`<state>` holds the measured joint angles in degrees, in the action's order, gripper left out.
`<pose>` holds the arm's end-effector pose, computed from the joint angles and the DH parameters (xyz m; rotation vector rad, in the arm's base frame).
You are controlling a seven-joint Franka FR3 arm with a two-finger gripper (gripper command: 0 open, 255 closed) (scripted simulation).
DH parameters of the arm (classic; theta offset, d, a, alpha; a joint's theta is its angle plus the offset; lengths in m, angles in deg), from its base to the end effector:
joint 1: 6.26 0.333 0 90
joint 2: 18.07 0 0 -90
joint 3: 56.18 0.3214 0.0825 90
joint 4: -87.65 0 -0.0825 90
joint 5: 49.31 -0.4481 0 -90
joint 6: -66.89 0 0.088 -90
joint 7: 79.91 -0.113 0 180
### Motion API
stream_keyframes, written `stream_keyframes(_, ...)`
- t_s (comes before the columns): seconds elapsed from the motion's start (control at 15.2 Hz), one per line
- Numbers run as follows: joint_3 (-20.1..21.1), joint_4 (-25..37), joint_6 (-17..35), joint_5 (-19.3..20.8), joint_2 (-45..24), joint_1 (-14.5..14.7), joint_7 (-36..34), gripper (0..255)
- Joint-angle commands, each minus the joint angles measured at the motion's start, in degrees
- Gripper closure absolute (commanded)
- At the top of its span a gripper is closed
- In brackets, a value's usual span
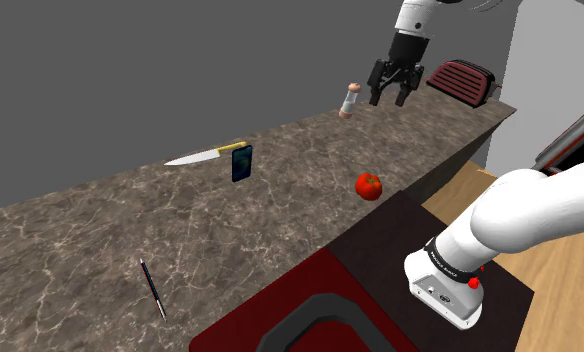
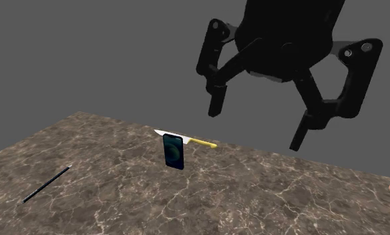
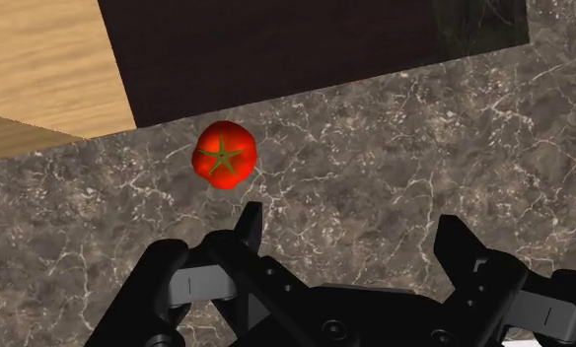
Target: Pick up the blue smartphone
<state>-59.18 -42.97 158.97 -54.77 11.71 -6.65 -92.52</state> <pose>0.4373 -0.0174 0.5250 -2.9943 0.4237 0.2474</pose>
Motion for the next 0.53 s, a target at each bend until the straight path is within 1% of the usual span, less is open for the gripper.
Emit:
stream_keyframes(0.0,-0.7,1.1,1.4,-3.7,-5.1,0.1,-2.1,0)
stream_keyframes(0.46,-2.7,6.9,3.7,-17.9,-22.0,0.6,-7.2,0)
